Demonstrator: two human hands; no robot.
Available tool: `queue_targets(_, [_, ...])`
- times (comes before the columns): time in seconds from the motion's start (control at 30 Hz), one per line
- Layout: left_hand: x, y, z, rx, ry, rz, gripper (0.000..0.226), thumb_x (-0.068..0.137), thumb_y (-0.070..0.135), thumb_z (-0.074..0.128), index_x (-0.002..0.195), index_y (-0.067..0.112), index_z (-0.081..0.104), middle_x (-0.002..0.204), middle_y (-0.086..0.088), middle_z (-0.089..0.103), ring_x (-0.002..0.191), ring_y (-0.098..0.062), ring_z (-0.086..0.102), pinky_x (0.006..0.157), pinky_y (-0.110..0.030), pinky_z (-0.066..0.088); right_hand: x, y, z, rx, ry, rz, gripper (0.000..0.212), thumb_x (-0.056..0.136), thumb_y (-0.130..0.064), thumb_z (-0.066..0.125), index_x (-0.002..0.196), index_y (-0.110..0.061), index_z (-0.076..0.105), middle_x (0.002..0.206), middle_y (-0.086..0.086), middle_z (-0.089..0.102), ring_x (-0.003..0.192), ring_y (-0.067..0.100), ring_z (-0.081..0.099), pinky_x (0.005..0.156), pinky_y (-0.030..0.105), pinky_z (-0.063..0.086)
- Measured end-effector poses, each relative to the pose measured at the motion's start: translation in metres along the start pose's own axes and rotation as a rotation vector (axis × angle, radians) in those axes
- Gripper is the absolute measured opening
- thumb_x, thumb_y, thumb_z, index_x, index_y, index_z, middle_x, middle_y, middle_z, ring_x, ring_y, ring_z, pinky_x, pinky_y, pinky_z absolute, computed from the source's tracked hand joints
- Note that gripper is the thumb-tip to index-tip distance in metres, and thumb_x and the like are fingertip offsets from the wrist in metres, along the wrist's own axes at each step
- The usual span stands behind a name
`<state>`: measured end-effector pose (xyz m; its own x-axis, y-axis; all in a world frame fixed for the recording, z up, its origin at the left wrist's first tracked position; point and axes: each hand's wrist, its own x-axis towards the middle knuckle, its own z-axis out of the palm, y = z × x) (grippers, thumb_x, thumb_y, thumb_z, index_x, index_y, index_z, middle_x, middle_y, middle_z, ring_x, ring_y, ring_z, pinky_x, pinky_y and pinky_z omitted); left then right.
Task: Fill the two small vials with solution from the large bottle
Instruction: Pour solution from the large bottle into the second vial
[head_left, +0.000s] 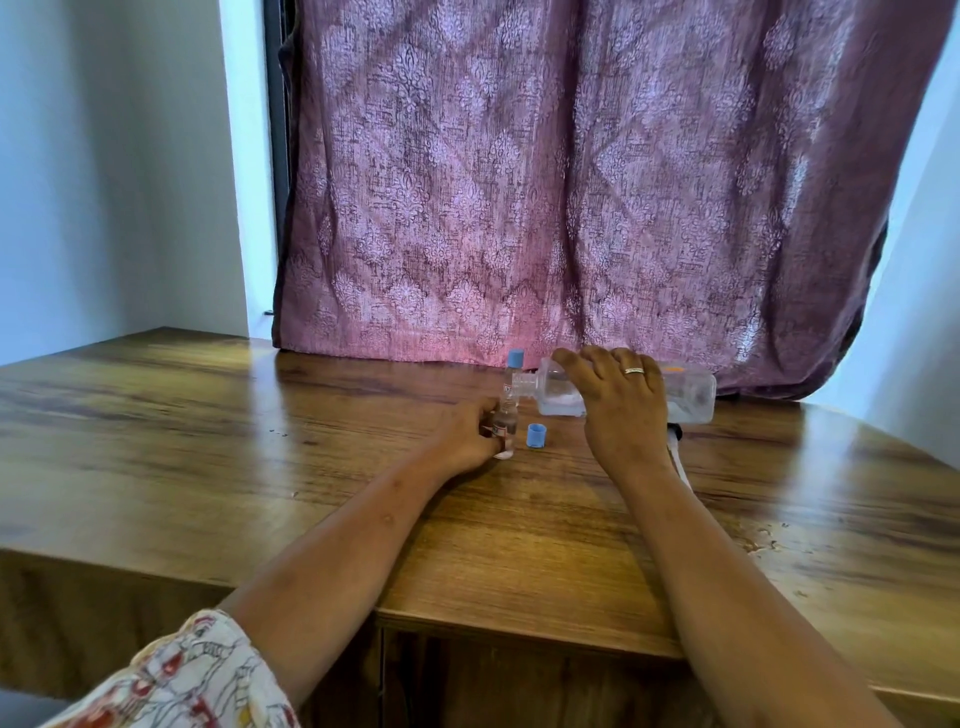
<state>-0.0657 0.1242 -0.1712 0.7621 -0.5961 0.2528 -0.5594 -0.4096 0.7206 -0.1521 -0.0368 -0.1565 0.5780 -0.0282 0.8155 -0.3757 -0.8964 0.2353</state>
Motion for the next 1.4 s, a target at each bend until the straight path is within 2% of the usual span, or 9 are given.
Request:
queue_targets(0.33, [0.0000, 0.0003, 0.0008, -0.007, 0.000, -0.007, 0.060, 0.085, 0.015, 0.066, 0.138, 0.007, 0.040, 0.137, -0.011, 0.050, 0.126, -0.023, 0.047, 0.092, -0.020, 0.031, -0.0012, -0.0008, -0.0002, 0.023, -0.029, 0.019, 0.080, 0.059, 0.007, 0.066, 0.125, -0.031, 0.042, 0.118, 0.005, 0.062, 0.104, 0.035, 0.057, 0.093, 0.047, 0.042])
queue_targets(0.43, [-0.0001, 0.0002, 0.0005, -0.016, -0.004, -0.017, 0.060, 0.085, 0.016, 0.066, 0.138, 0.007, 0.040, 0.137, -0.011, 0.050, 0.126, -0.023, 0.047, 0.097, -0.024, 0.034, -0.0008, -0.0010, 0.0003, 0.023, -0.032, 0.025, 0.080, 0.059, 0.007, 0.066, 0.125, -0.031, 0.043, 0.118, 0.005, 0.062, 0.105, 0.035, 0.057, 0.094, 0.047, 0.042])
queue_targets(0.57, [0.0004, -0.0012, 0.0008, -0.035, -0.012, -0.017, 0.056, 0.084, 0.014, 0.066, 0.136, 0.009, 0.043, 0.134, -0.011, 0.053, 0.124, -0.023, 0.049, 0.093, -0.022, 0.033, 0.0003, -0.0003, 0.0009, 0.016, -0.021, 0.027, 0.076, 0.059, 0.008, 0.064, 0.123, -0.030, 0.047, 0.116, 0.004, 0.063, 0.101, 0.034, 0.058, 0.091, 0.045, 0.043])
queue_targets(0.67, [-0.0001, -0.0011, 0.0005, -0.034, -0.020, -0.021, 0.057, 0.084, 0.014, 0.066, 0.136, 0.009, 0.042, 0.134, -0.010, 0.053, 0.124, -0.023, 0.048, 0.095, -0.024, 0.034, 0.0001, -0.0004, 0.0002, 0.011, -0.025, 0.027, 0.075, 0.060, 0.007, 0.062, 0.124, -0.030, 0.048, 0.116, 0.004, 0.062, 0.101, 0.034, 0.057, 0.092, 0.046, 0.042])
queue_targets(0.83, [0.0010, -0.0026, 0.0008, -0.032, -0.010, 0.004, 0.048, 0.083, 0.013, 0.067, 0.128, 0.011, 0.052, 0.118, -0.003, 0.061, 0.110, -0.014, 0.054, 0.087, -0.021, 0.037, 0.0008, -0.0011, -0.0002, 0.009, -0.020, 0.027, 0.074, 0.061, 0.007, 0.061, 0.124, -0.029, 0.049, 0.115, 0.004, 0.062, 0.100, 0.034, 0.057, 0.092, 0.047, 0.042])
queue_targets(0.93, [0.0001, -0.0012, 0.0001, -0.039, -0.008, 0.006, 0.048, 0.084, 0.011, 0.066, 0.129, 0.008, 0.050, 0.108, 0.002, 0.054, 0.101, -0.008, 0.047, 0.086, -0.020, 0.035, 0.0008, -0.0011, 0.0003, -0.004, -0.013, 0.022, 0.076, 0.058, 0.007, 0.065, 0.123, -0.029, 0.049, 0.114, 0.004, 0.063, 0.099, 0.034, 0.058, 0.091, 0.046, 0.043])
queue_targets(1.07, [0.0012, -0.0027, 0.0009, -0.031, -0.009, 0.000, 0.052, 0.082, 0.015, 0.069, 0.131, 0.010, 0.050, 0.121, -0.002, 0.061, 0.114, -0.015, 0.054, 0.091, -0.022, 0.038, 0.0014, -0.0013, -0.0005, 0.002, -0.018, 0.021, 0.074, 0.061, 0.006, 0.063, 0.124, -0.030, 0.048, 0.116, 0.004, 0.062, 0.100, 0.034, 0.058, 0.092, 0.046, 0.042])
queue_targets(1.2, [0.0017, -0.0034, 0.0008, -0.036, -0.006, 0.011, 0.051, 0.083, 0.012, 0.067, 0.131, 0.011, 0.049, 0.119, -0.002, 0.059, 0.111, -0.013, 0.052, 0.089, -0.021, 0.036, 0.0012, -0.0010, -0.0006, -0.001, -0.030, 0.023, 0.075, 0.060, 0.006, 0.063, 0.124, -0.030, 0.048, 0.116, 0.003, 0.062, 0.101, 0.034, 0.057, 0.092, 0.046, 0.042])
queue_targets(1.4, [0.0035, -0.0050, 0.0023, -0.049, 0.000, 0.019, 0.050, 0.083, 0.014, 0.067, 0.130, 0.011, 0.049, 0.125, -0.006, 0.059, 0.117, -0.020, 0.053, 0.091, -0.022, 0.037, 0.0009, -0.0005, 0.0000, -0.002, -0.015, 0.018, 0.076, 0.059, 0.007, 0.063, 0.124, -0.030, 0.047, 0.115, 0.003, 0.062, 0.100, 0.033, 0.057, 0.091, 0.045, 0.042])
